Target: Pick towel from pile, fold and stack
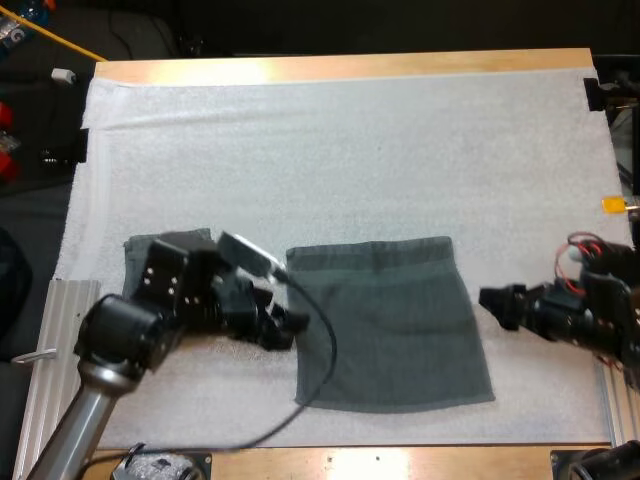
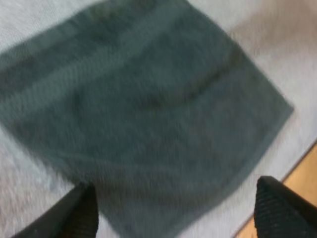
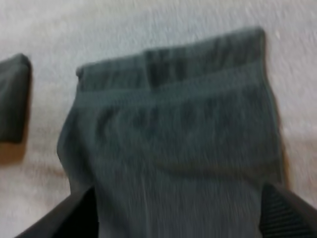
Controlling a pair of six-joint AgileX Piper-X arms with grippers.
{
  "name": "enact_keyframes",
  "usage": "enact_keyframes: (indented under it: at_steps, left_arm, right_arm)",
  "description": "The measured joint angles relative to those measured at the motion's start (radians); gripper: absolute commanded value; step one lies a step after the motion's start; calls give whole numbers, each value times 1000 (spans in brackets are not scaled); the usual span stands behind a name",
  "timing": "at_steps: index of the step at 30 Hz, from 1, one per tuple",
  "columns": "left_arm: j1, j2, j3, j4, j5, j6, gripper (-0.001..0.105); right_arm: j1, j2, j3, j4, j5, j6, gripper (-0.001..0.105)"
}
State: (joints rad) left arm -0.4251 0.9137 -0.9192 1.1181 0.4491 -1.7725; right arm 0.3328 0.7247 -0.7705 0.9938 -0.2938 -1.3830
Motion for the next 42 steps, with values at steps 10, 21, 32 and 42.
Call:
enact_keyframes:
  at_steps: [10, 21, 32, 42]
  left_arm:
    - [-118, -32, 76, 110, -107, -34, 64]
    - [-123, -34, 204, 73, -107, -80, 64]
    - [-123, -34, 204, 42, -107, -98, 64]
    - [-123, -34, 204, 33, -107, -98, 64]
  right_arm:
    - [0, -77, 23, 234, -1, -39, 66]
    - [0, 19, 273, 118, -82, -24, 63]
    - [0, 322, 269, 22, -68, -23, 54]
    - [0, 518, 269, -67, -107, -44, 54]
